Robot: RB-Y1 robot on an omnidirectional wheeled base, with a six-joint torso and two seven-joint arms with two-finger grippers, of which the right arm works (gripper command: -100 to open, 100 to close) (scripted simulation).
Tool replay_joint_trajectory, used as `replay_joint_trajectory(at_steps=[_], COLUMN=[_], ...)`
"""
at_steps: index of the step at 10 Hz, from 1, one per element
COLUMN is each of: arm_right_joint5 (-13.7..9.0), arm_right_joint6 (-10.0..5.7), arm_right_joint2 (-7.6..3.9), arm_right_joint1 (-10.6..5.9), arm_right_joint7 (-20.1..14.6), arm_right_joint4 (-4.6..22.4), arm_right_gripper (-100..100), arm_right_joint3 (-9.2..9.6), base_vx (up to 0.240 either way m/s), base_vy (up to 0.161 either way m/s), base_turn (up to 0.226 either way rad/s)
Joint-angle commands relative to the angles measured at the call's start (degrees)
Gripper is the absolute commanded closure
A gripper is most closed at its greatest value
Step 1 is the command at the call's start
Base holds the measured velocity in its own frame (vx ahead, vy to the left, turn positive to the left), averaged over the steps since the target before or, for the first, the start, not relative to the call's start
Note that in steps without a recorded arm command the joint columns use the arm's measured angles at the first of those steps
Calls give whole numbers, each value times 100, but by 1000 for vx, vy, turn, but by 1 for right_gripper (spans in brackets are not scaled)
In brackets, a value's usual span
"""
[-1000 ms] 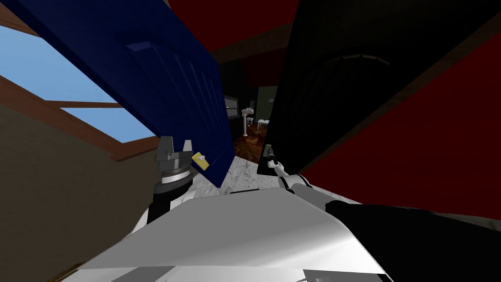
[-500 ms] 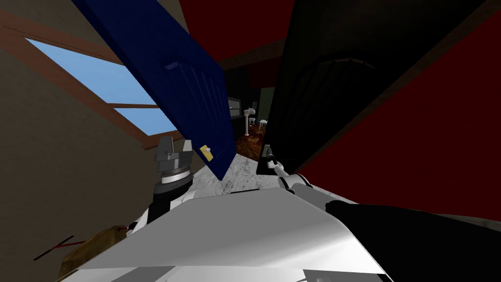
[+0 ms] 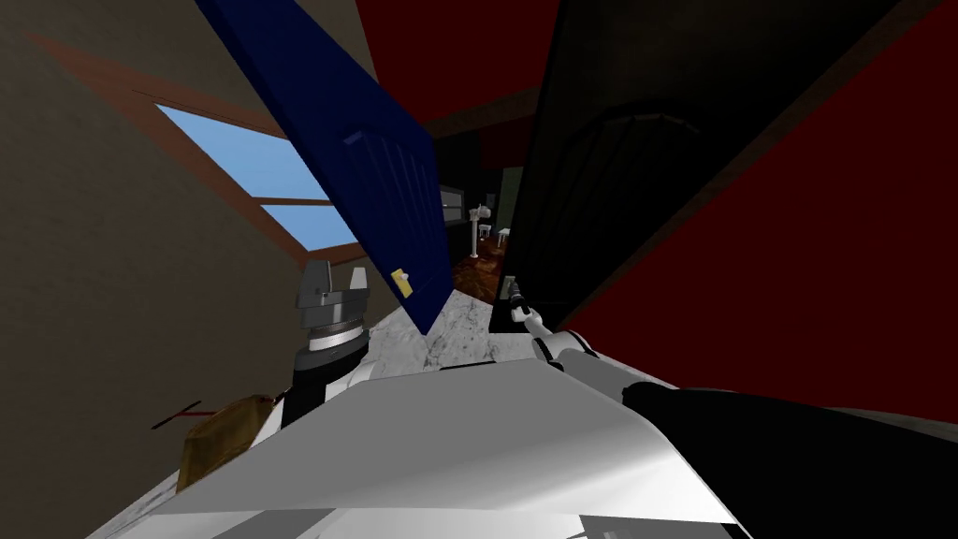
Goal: Pull the door open
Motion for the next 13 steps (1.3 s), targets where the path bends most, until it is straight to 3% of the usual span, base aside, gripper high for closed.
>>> replay_joint_trajectory(at_steps=[1,13], arm_right_joint5=[39,269], arm_right_joint6=[46,-39], arm_right_joint2=[24,-52], arm_right_joint1=[43,39], arm_right_joint7=[-71,-630], arm_right_joint4=[-79,-180], arm_right_gripper=[100,100], arm_right_joint3=[104,745], base_vx=[-204,-180], base_vy=[-112,-99], base_turn=[108,84])
